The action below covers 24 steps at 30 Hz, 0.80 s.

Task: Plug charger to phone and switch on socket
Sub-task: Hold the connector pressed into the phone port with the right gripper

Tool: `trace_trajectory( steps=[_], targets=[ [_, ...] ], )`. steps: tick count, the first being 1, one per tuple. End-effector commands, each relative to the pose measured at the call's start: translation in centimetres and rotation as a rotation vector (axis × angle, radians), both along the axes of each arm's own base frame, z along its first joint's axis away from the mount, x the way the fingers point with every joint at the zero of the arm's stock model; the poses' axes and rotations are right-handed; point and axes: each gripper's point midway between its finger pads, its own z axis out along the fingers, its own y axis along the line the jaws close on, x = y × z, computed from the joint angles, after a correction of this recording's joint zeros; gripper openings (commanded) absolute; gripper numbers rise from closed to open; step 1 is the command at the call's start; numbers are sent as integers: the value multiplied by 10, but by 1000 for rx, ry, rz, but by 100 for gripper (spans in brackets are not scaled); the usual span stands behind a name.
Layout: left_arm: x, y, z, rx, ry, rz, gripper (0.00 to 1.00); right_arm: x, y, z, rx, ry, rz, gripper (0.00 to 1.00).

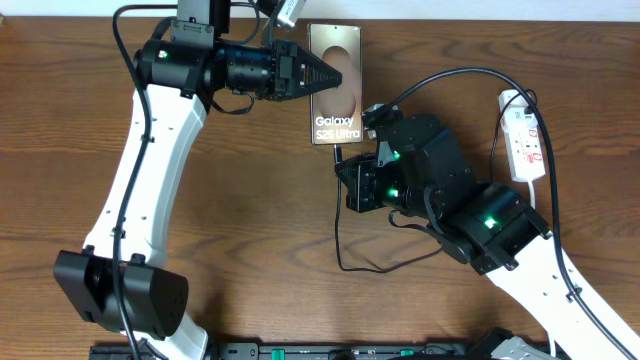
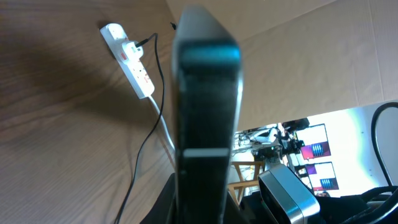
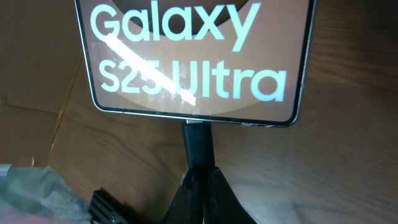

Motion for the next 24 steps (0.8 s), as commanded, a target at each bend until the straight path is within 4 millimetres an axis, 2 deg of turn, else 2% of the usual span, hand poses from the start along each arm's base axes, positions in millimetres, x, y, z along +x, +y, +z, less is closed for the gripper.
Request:
trace_trajectory(
  steps=[1,10,24],
  targets=[
    [-2,-1,7,-19,-27,-20,7,2,0,10,5,-25,6,1],
    [-2,-1,7,-18,-30,-21,7,2,-1,16,7,-37,10,1],
    [-2,-1,7,-18,-31,-21,7,1,-1,15,4,-32,11,1]
  ],
)
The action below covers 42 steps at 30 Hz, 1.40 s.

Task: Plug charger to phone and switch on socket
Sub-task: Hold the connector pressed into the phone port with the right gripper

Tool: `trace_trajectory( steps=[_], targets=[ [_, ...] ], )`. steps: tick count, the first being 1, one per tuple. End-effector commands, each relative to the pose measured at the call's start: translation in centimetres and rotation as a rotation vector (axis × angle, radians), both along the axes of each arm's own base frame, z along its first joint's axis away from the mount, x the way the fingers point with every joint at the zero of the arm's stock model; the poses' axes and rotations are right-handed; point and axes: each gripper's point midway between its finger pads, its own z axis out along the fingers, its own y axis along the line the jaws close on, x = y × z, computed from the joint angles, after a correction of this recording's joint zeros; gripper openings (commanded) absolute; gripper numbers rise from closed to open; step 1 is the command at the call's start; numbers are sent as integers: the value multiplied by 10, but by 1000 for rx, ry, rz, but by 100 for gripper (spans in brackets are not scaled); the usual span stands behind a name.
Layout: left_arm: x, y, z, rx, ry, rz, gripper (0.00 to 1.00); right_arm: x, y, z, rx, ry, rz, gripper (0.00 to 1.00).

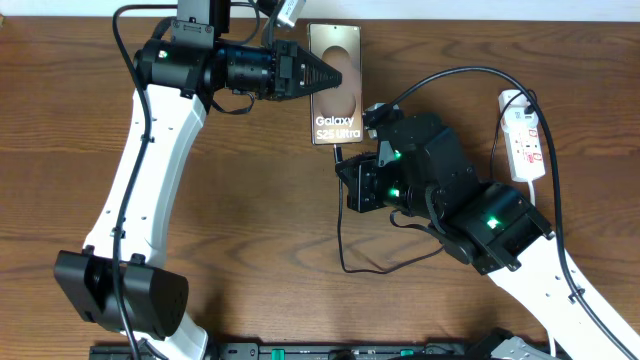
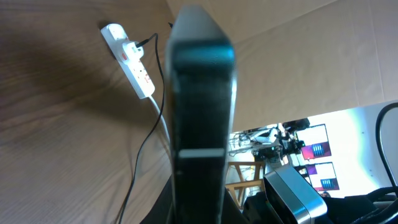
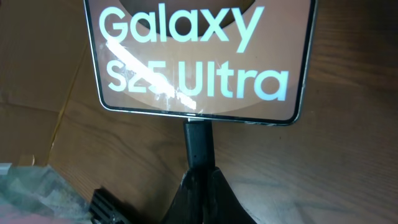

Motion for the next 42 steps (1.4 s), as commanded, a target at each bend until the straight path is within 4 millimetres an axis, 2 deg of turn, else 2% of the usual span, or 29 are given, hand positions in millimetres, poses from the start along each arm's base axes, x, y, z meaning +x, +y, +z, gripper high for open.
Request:
trace_trajectory(
  steps=[1,18,27,42],
  targets=[
    [-2,-2,7,-20,-31,-22,7,2,-1,10,3,-27,8,1],
    [-2,-2,8,-20,-33,-22,7,-2,-1,9,3,-12,19,1],
    [-2,-2,8,-20,-33,-22,7,-1,0,18,11,-34,24,1],
    [-2,-2,8,-20,-32,-22,7,0,-3,15,-10,-34,15,1]
  ],
)
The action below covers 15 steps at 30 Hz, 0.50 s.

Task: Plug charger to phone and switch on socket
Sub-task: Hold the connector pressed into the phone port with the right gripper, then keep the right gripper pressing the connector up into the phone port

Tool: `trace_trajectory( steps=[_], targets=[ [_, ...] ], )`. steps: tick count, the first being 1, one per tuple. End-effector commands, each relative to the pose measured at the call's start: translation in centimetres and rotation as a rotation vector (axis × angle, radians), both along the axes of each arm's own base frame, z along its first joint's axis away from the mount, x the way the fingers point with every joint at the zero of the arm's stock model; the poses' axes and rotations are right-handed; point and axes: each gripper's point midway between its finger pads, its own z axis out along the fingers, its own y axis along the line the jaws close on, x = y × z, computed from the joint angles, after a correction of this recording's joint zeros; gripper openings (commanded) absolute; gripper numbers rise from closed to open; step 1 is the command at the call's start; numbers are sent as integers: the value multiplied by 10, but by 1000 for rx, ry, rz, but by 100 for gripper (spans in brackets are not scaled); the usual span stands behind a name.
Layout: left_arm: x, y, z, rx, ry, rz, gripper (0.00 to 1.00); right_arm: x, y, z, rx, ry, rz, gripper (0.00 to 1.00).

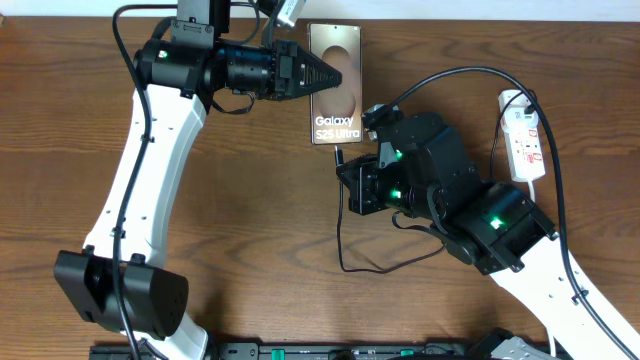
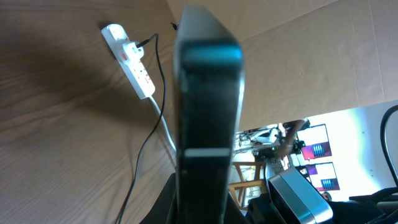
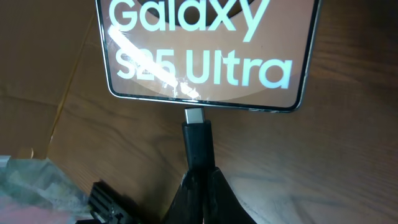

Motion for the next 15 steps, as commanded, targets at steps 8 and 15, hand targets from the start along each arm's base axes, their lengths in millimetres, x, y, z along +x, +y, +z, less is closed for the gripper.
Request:
trace_trajectory(
  steps=[8,15],
  targets=[
    [-2,-2,7,-20,-30,-22,7,6,-3,12,-3,-44,-13,1],
    [-2,-2,7,-20,-30,-22,7,7,-4,12,-6,-48,-20,1]
  ],
)
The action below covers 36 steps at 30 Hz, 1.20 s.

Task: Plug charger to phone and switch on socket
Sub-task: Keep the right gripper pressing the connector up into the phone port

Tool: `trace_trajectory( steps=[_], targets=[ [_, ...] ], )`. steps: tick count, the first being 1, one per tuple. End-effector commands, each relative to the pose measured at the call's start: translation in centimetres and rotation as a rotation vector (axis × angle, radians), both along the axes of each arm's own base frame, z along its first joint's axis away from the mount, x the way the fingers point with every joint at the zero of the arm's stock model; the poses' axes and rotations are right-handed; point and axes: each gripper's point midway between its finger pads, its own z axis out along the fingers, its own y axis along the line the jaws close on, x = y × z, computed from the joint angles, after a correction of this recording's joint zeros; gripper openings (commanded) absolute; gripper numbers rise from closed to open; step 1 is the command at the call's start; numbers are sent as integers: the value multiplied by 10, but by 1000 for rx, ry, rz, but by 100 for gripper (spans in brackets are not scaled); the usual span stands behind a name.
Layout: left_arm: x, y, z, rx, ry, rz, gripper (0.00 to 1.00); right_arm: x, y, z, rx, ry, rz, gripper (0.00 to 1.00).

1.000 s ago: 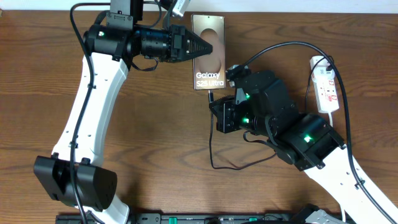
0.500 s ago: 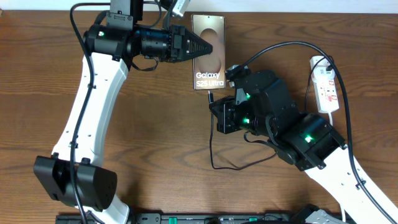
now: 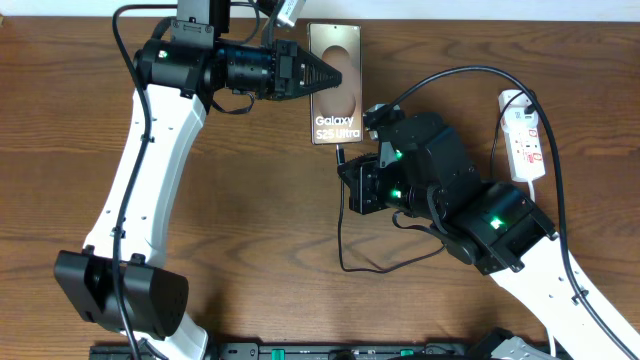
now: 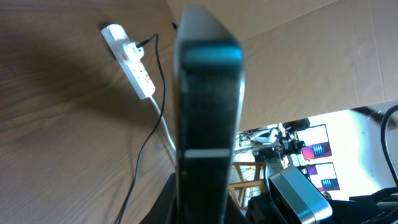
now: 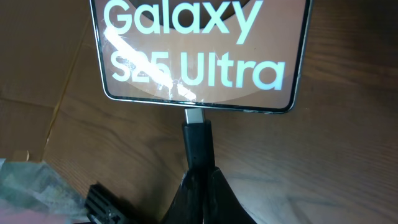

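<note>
The phone (image 3: 335,85), its screen reading "Galaxy S25 Ultra", lies at the back of the table with my left gripper (image 3: 322,77) shut on its left edge. The left wrist view shows the phone edge-on (image 4: 208,112). My right gripper (image 5: 200,171) is shut on the black charger plug (image 5: 198,140). The plug's metal tip (image 5: 196,116) shows just below the phone's bottom edge (image 5: 199,107). The white power strip (image 3: 522,135) lies at the right, and the charger cable (image 3: 450,75) runs to it.
The black cable loops on the table under my right arm (image 3: 345,262). A white cord (image 3: 556,215) leads off the power strip toward the front right. The wooden table (image 3: 250,230) carries little else.
The plug now sits a little further right along the phone's bottom edge. Its metal tip still shows at that edge. Both grippers keep their holds.
At the two oldest moments the plug's black body met the phone's bottom edge and no metal tip showed. Half a second ago the plug stood back with its silver tip bare below the edge. The tip is still bare now.
</note>
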Motion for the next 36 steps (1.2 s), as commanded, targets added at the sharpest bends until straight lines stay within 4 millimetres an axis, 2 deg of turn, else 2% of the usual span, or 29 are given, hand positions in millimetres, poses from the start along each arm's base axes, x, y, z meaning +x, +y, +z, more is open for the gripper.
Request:
trace_trajectory(
  steps=[1,21,29,36],
  targets=[
    [-2,-2,7,-20,-31,-23,7,5,-2,13,3,-42,-9,1],
    [-2,-2,7,-20,-31,-23,7,4,0,12,6,-33,0,1],
    [-2,-2,7,-20,-31,-23,7,3,-1,5,-10,-14,0,1],
    [-2,-2,7,-20,-31,-23,7,5,1,8,1,-26,1,1]
  ],
)
